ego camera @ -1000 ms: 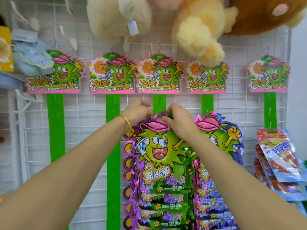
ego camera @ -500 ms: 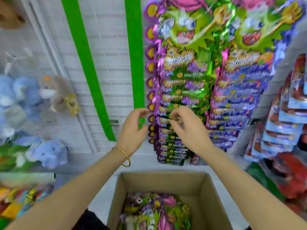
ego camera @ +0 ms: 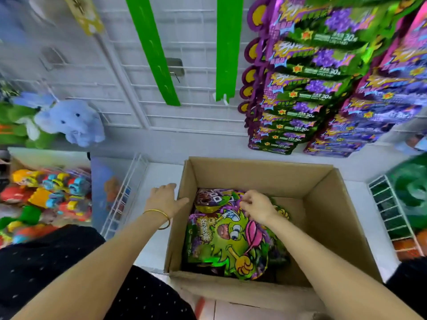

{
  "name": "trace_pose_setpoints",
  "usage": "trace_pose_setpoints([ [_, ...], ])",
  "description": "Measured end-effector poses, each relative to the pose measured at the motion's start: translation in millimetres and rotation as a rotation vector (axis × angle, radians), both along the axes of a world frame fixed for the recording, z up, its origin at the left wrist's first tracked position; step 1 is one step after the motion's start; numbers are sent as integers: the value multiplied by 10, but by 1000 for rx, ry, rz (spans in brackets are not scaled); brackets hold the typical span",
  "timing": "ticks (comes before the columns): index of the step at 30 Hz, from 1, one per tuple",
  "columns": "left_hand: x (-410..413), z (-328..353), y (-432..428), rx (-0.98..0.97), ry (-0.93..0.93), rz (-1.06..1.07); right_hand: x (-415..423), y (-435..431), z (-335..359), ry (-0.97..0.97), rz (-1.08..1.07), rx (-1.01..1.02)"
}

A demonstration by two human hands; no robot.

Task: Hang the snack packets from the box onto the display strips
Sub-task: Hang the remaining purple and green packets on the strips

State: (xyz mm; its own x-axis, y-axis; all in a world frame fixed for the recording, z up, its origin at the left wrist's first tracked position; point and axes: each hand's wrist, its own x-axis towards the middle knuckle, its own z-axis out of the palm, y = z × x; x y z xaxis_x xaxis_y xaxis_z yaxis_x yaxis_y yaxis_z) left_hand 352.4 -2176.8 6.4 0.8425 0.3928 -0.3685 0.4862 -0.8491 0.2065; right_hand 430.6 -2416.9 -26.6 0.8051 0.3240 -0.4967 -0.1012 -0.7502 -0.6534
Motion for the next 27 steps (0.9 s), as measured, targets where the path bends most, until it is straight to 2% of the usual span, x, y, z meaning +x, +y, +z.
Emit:
trace_pose_setpoints([
  [4,-2,-3,13,-89,-103,-67,112,506,-311,96,-214,-50],
  [8,-52,34,-4,-95,-159,-94,113,783,-431,67,-405,-184],
  [11,-83,26,29,-94,-168,-126,66,911,-506,82,-607,-183],
  [13,-96,-9,68,-110,-163,-149,21,937,-569,77,-663,-206],
  [19,-46,9,55,-113,-120,-154,-199,459,-771,-121,-596,-80],
  [24,78,116,-73,132,43,-191,-100,-303,-591,-192,-596,-216],
  [27,152,248,-227,186,-97,-184,-15,-542,-408,-317,-499,-110],
])
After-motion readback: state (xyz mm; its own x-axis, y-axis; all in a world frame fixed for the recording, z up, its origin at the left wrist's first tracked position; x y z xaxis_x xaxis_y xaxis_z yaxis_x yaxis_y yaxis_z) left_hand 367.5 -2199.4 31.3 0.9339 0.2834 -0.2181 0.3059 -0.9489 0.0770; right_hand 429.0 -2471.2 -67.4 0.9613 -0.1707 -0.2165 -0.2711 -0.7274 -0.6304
